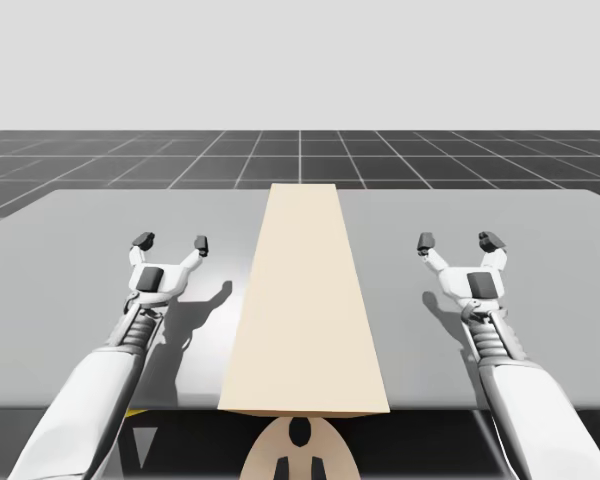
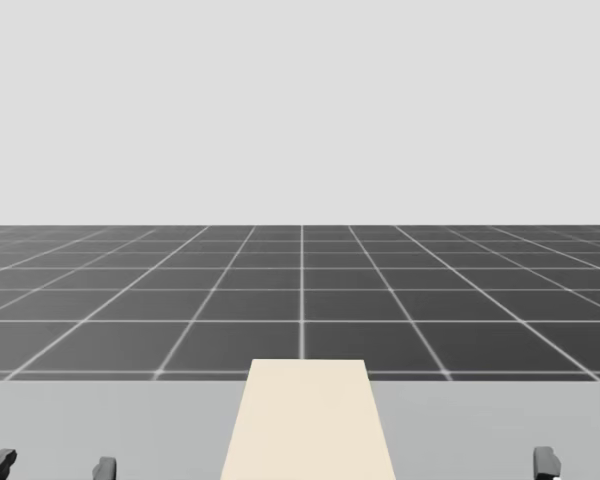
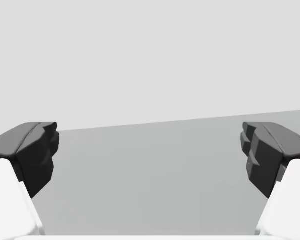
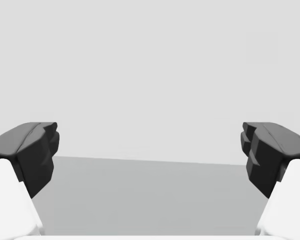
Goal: Retrieve the object from inside the box.
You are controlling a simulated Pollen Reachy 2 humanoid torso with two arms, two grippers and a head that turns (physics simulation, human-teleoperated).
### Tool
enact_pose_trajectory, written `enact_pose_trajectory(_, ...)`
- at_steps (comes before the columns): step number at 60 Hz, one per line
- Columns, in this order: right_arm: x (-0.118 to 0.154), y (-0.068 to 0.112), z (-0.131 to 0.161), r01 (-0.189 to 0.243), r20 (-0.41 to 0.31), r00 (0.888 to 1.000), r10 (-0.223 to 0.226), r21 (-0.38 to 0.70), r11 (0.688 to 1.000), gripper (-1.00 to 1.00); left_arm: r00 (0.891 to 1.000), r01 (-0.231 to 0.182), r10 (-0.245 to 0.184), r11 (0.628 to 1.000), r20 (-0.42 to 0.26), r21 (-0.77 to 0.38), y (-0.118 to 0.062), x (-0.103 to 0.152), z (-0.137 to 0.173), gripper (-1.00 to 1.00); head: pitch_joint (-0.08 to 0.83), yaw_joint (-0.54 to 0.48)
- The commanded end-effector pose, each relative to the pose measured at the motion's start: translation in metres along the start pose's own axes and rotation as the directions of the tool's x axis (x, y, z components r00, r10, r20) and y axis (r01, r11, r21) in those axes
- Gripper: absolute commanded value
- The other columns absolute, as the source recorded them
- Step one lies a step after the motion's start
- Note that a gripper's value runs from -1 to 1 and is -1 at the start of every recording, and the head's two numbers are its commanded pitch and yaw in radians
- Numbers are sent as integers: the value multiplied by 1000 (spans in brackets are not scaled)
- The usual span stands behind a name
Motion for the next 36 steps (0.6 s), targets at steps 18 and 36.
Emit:
enact_pose_trajectory(18,-8,3,-2,-18,-24,1000,18,23,1000,-1000,998,-7,5,999,-58,-33,-2,-5,-2,-1000,14,6)
enact_pose_trajectory(36,-19,17,6,96,-128,990,-63,275,957,-1000,986,-70,33,971,-161,-230,-11,-14,2,-1000,26,1)
